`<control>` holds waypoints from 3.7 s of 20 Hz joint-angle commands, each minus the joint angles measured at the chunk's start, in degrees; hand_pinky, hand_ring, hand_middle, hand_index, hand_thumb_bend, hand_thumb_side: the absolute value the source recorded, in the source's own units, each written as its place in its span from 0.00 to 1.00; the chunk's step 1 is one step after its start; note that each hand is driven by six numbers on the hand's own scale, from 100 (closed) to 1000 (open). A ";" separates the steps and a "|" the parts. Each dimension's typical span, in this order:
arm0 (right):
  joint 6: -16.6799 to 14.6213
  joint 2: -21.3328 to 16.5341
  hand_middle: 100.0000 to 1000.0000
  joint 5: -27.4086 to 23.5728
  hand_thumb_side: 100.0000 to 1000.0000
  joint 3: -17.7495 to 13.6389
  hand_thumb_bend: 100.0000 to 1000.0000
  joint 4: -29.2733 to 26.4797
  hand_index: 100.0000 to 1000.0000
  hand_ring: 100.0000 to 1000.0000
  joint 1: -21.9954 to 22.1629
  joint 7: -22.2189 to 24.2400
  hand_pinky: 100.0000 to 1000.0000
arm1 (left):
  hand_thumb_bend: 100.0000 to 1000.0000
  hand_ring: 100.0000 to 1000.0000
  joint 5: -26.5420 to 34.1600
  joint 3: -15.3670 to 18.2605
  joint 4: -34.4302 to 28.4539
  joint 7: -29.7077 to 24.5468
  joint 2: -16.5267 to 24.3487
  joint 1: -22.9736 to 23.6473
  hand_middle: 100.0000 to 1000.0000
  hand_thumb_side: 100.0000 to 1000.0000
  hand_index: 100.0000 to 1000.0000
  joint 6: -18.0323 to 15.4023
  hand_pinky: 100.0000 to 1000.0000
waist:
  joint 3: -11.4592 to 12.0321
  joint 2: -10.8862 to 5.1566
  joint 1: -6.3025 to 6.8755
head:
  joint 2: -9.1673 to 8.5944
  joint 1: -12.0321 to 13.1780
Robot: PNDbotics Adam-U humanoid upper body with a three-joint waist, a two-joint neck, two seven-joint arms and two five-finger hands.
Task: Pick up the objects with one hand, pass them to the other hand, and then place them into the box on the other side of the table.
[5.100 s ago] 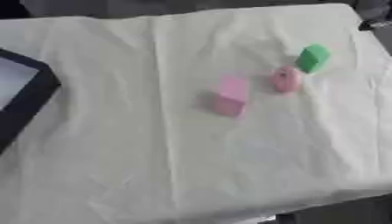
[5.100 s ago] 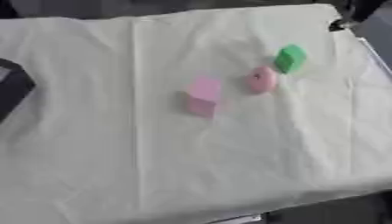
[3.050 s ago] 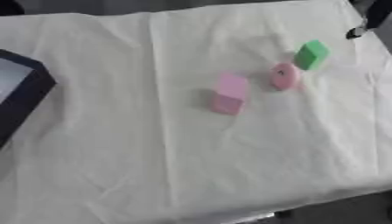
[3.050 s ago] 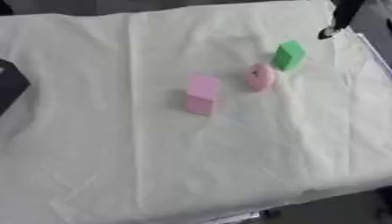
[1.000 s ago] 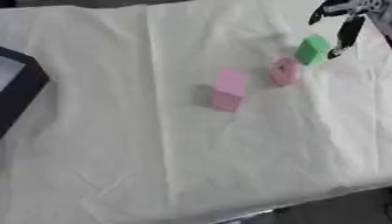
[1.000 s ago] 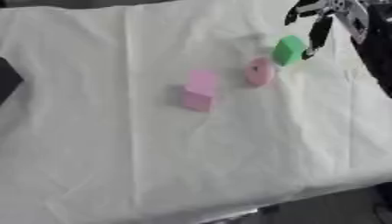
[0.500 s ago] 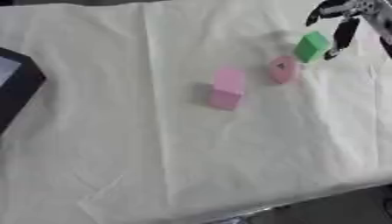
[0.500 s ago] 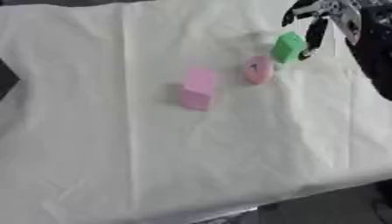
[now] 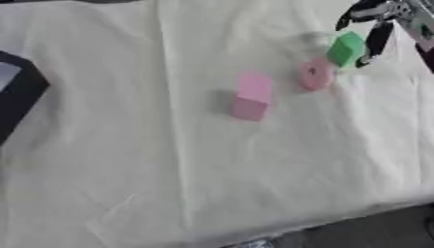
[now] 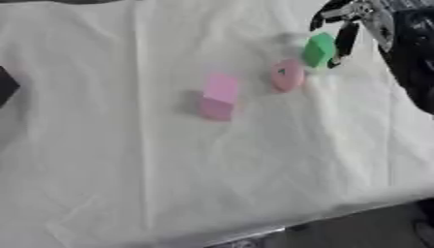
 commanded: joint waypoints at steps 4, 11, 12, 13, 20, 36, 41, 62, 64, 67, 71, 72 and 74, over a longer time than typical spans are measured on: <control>0.52 -1.65 0.87 1.06 0.00 -1.11 0.51 0.12 0.90 0.94 -1.45 -0.37 0.93 | 0.42 0.73 0.25 0.67 -1.00 0.09 1.84 -0.49 0.76 0.80 0.90 -0.06 0.82 | 0.02 -0.05 0.81 | -0.11 -0.29; 0.84 -1.15 0.87 2.55 0.00 -1.70 0.51 1.54 0.90 0.94 -1.86 -0.46 0.93 | 0.42 0.73 0.22 0.68 -0.97 0.07 1.82 -0.39 0.76 0.79 0.90 -0.06 0.82 | 0.09 -0.05 0.77 | -0.11 -0.48; 0.82 -1.07 0.87 2.66 0.00 -1.77 0.51 1.71 0.90 0.93 -1.90 -0.53 0.93 | 0.42 0.73 0.24 0.69 -0.98 0.08 1.81 -0.37 0.76 0.79 0.90 -0.07 0.82 | 0.09 -0.05 0.76 | -0.11 -0.50; 0.78 -0.99 0.87 2.73 0.00 -1.81 0.51 1.83 0.90 0.93 -1.95 -0.59 0.93 | 0.42 0.73 0.24 0.69 -0.98 0.08 1.81 -0.35 0.76 0.80 0.90 -0.07 0.82 | 0.09 -0.05 0.75 | -0.11 -0.51; 0.88 -0.23 0.87 3.48 0.00 -1.92 0.51 2.80 0.90 0.93 -2.32 -1.07 0.93 | 0.42 0.73 0.20 0.65 -0.99 0.06 1.67 -0.25 0.76 0.80 0.90 -0.03 0.82 | 0.24 0.13 0.72 | -0.40 -0.75; 2.39 -2.07 0.86 3.67 0.00 -3.17 0.49 2.00 0.90 0.93 0.54 -2.37 0.93 | 0.41 0.73 0.17 0.58 -1.06 0.01 1.66 -0.15 0.76 0.80 0.90 -0.04 0.82 | 0.69 0.52 0.68 | -1.69 -1.30; 2.41 -2.02 0.86 4.13 0.00 -3.64 0.48 2.67 0.91 0.92 0.48 -3.18 0.93 | 0.41 0.73 0.11 0.51 -1.08 0.01 1.59 -0.17 0.76 0.80 0.90 0.00 0.82 | 0.89 0.68 0.65 | -1.80 -1.49; 3.17 -2.13 0.83 3.17 0.00 -4.35 0.41 2.83 0.88 0.90 0.36 -3.46 0.92 | 0.41 0.73 0.11 0.45 -1.02 0.02 1.44 -0.02 0.76 0.81 0.90 0.02 0.82 | 1.21 1.16 0.42 | -1.95 -1.76; 3.37 -2.19 0.82 2.84 0.00 -4.46 0.40 2.91 0.88 0.89 0.35 -3.69 0.92 | 0.41 0.73 0.16 0.43 -0.95 0.04 1.41 -0.02 0.76 0.81 0.90 0.05 0.82 | 1.19 1.23 0.38 | -2.02 -1.82; 3.59 -2.31 0.81 2.45 0.00 -4.55 0.40 2.82 0.87 0.89 0.43 -4.29 0.91 | 0.41 0.73 0.12 0.42 -0.86 0.10 1.39 0.05 0.76 0.81 0.90 0.04 0.83 | 1.16 1.30 0.31 | -2.04 -1.88; 3.72 -2.44 0.81 2.05 0.00 -4.55 0.39 2.71 0.86 0.88 0.52 -4.73 0.91 | 0.41 0.73 0.12 0.48 -0.85 0.16 1.48 0.07 0.76 0.81 0.90 -0.02 0.83 | 1.13 1.32 0.29 | -1.88 -1.83; 3.75 -2.46 0.80 1.93 0.00 -4.54 0.39 2.66 0.86 0.88 0.50 -4.75 0.91 | 0.41 0.73 0.12 0.49 -0.85 0.17 1.51 0.09 0.76 0.81 0.90 -0.03 0.83 | 1.11 1.30 0.29 | -1.82 -1.81; 3.76 -2.50 0.80 1.69 0.00 -4.47 0.39 2.54 0.86 0.88 0.45 -4.66 0.91 | 0.41 0.73 0.10 0.49 -0.84 0.18 1.56 0.13 0.76 0.81 0.90 -0.02 0.83 | 1.05 1.25 0.28 | -1.74 -1.78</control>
